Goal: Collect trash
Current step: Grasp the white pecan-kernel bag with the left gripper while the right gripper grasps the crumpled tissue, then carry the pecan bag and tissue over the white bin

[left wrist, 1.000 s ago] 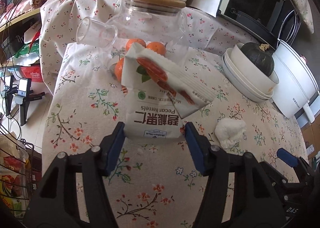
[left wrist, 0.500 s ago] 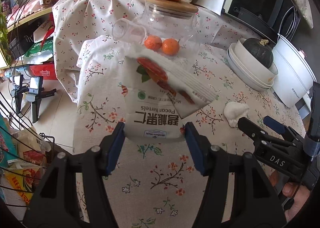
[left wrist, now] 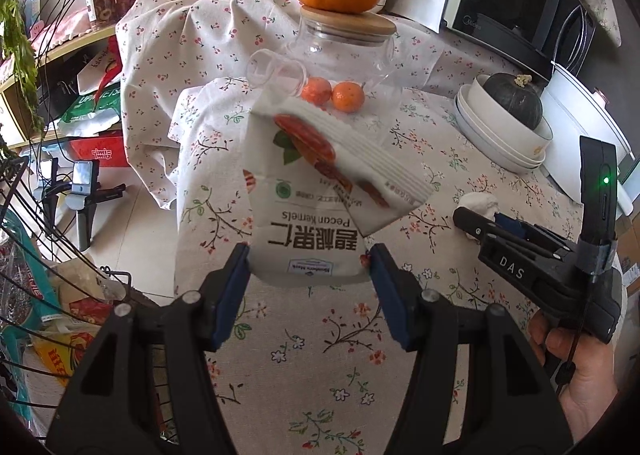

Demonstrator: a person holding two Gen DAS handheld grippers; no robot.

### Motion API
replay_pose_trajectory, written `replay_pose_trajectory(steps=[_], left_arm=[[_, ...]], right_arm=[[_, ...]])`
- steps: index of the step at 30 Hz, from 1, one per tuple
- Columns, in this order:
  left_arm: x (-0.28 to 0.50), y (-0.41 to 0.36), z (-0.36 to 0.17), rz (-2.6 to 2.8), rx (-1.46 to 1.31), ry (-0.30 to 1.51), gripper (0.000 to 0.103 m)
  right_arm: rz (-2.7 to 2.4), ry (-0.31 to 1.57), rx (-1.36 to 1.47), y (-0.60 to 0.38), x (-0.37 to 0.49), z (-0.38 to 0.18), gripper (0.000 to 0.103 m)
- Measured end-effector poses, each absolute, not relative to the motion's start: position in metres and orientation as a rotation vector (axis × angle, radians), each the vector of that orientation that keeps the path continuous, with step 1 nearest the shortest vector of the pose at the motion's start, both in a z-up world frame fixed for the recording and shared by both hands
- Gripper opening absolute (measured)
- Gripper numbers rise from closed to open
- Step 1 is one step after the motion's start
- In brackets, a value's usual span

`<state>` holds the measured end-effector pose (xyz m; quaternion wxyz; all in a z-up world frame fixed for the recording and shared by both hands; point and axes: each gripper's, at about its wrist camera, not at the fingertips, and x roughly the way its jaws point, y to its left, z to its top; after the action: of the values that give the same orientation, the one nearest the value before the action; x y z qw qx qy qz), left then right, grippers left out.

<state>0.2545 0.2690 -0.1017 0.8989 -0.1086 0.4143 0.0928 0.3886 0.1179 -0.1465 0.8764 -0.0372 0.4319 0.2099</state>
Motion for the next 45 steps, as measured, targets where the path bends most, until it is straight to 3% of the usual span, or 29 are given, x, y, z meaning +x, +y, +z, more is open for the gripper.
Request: replay_pose_trajectory(steps=[25,45], left_arm=[[0.258,0.195,-0.082,0.050,-0.163,0.826,0.062],[0.254,0.086,-0.064,-0.126,-0.087,0.814,0.062]], right_arm=[[0.344,0.841,-0.090,0.022,0.337,-0.082,0.032],[0.187,0.827,-0.050,-0.111,0.294,-0.047,0.032]])
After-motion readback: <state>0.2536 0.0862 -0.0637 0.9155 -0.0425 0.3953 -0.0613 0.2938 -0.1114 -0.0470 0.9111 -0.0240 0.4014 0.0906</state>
